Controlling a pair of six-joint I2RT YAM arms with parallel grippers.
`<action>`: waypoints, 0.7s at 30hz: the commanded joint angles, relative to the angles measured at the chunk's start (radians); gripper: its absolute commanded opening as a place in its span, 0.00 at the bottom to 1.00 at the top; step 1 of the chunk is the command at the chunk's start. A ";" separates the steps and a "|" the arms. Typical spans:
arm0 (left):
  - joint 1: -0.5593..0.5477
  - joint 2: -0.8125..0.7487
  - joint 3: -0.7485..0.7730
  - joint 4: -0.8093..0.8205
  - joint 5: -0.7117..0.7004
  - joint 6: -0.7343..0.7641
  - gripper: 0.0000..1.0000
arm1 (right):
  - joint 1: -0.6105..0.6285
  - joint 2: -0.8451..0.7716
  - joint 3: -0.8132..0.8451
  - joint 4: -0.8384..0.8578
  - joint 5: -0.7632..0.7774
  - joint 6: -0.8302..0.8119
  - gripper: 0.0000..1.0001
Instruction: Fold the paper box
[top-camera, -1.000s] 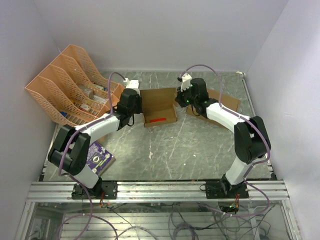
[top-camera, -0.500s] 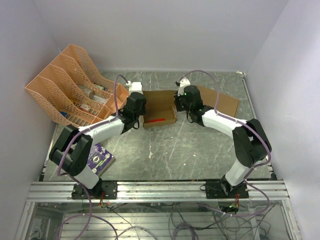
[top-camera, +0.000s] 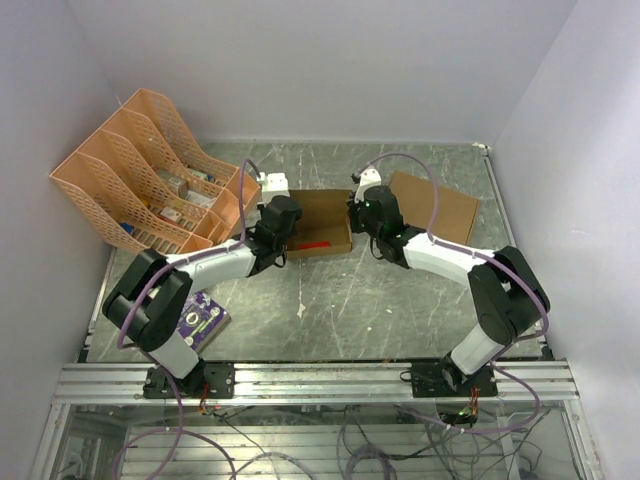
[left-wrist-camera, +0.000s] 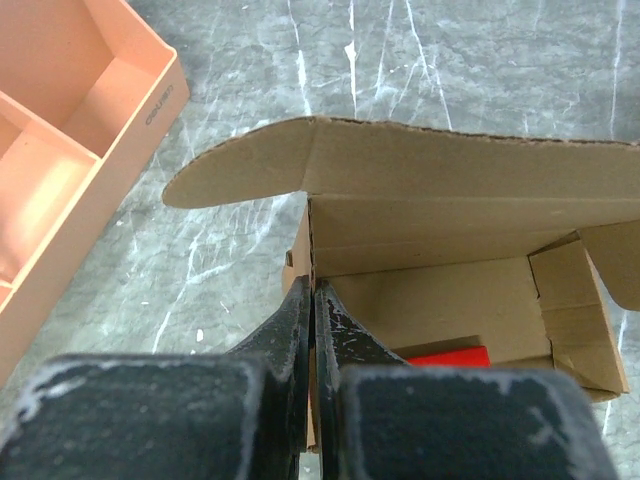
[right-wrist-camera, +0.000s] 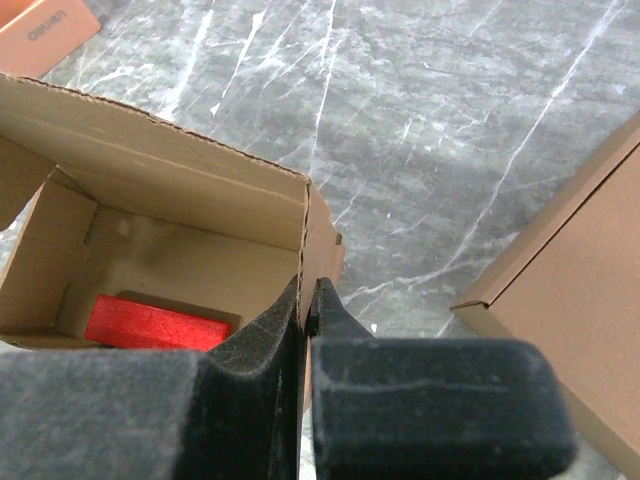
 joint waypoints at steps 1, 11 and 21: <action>-0.035 -0.003 -0.019 0.119 -0.040 -0.030 0.07 | 0.040 -0.034 -0.040 0.063 0.022 0.040 0.00; -0.051 -0.008 -0.084 0.197 -0.066 -0.025 0.07 | 0.086 -0.042 -0.099 0.145 0.080 0.065 0.00; -0.066 -0.016 -0.142 0.265 -0.069 -0.026 0.07 | 0.105 -0.078 -0.178 0.224 0.115 0.089 0.00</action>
